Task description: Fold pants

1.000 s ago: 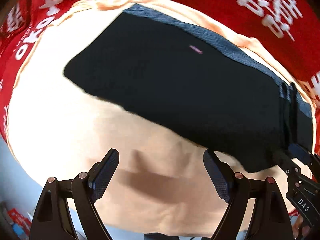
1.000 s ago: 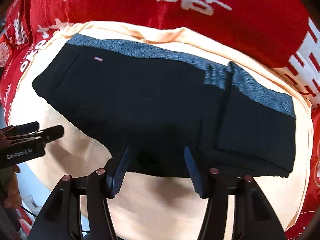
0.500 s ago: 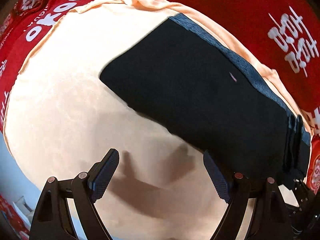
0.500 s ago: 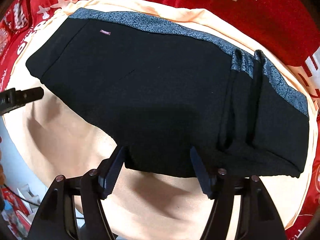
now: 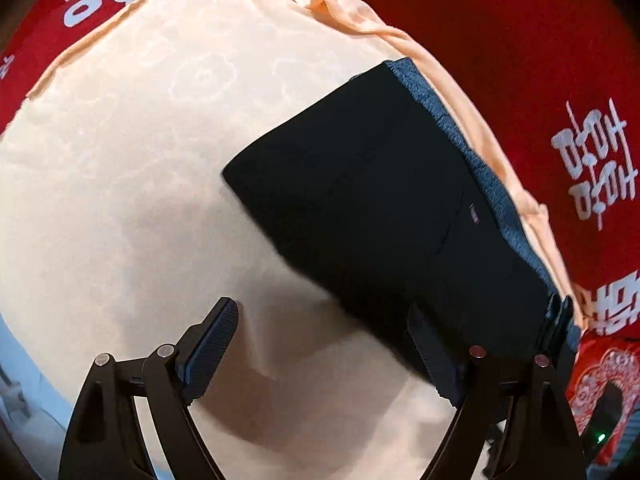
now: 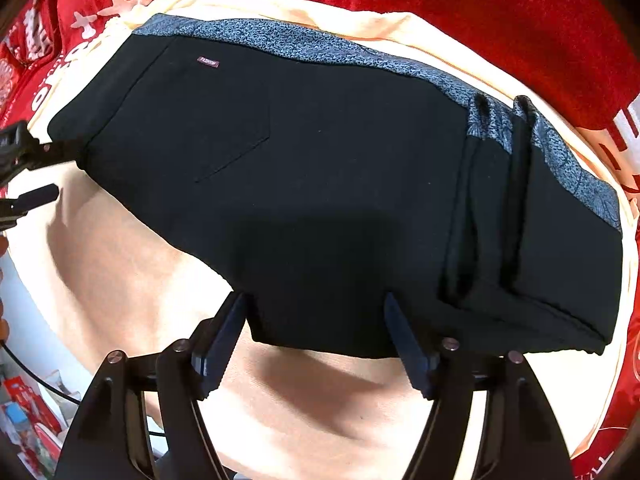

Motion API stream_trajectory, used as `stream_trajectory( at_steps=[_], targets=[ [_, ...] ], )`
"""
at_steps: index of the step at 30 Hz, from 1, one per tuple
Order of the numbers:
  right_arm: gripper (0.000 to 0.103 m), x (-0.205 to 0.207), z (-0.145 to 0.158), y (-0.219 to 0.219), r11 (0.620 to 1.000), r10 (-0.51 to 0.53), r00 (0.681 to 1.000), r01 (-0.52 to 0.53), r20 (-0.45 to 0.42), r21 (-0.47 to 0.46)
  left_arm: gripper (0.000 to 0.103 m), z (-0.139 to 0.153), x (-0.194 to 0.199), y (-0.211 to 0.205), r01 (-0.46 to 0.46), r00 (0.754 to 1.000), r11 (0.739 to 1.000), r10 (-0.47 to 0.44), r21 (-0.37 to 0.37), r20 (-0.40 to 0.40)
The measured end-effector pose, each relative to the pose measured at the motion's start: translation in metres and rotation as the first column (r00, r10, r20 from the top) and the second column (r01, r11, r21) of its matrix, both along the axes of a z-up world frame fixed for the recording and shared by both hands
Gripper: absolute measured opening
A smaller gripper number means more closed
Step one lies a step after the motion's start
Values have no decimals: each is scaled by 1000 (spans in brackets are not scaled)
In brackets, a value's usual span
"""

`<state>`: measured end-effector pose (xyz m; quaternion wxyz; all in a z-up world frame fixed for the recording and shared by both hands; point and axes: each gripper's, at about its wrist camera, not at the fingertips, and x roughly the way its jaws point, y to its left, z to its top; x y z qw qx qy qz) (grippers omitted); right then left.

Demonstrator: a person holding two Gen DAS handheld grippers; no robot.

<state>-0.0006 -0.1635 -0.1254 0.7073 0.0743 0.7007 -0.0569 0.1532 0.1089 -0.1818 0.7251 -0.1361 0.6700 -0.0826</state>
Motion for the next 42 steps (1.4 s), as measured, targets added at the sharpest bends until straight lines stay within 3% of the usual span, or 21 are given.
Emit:
stream_trajectory(
  at_steps=[5, 10, 17, 21, 27, 31, 35, 37, 39, 41, 42],
  targets=[
    [77, 1, -3, 5, 1000, 7, 1000, -7, -5, -9, 86, -10, 5, -6, -39, 999, 991, 39, -130, 3],
    [77, 1, -4, 7, 1000, 9, 1000, -9, -5, -11, 87, -9, 9, 0, -59, 998, 962, 64, -266, 8],
    [77, -1, -3, 11, 1000, 11, 1000, -11, -4, -19, 86, -4, 19, 1, -93, 995, 932, 103, -351, 11],
    [77, -2, -4, 11, 1000, 10, 1000, -10, -1, -16, 87, 13, 16, -12, -54, 994, 925, 85, -377, 67],
    [77, 0, -5, 11, 1000, 14, 1000, -15, -8, -16, 87, -16, 23, -23, -106, 994, 945, 110, -311, -3],
    [77, 3, 1, 9, 1000, 20, 1000, -20, -7, -4, 86, -9, 26, -41, -64, 998, 980, 67, -188, 7],
    [76, 17, 27, -5, 1000, -14, 999, 13, 37, 25, 44, -2, 24, -55, 4, 998, 1000, -5, 8, 55],
    [76, 30, 44, -15, 998, -32, 997, 29, 71, 53, 39, 4, 20, -60, 58, 993, 997, -62, 42, 100],
    [76, 52, 57, -25, 992, -42, 996, 31, 84, 122, 37, 15, 11, -73, 141, 973, 983, -160, 119, 168],
    [76, 84, 66, -31, 980, -34, 996, 17, 81, 200, 36, 26, -2, -90, 226, 929, 947, -280, 230, 240],
    [76, 98, 70, -32, 974, -26, 996, 6, 82, 228, 36, 30, -11, -101, 268, 896, 917, -349, 295, 273]
  ],
)
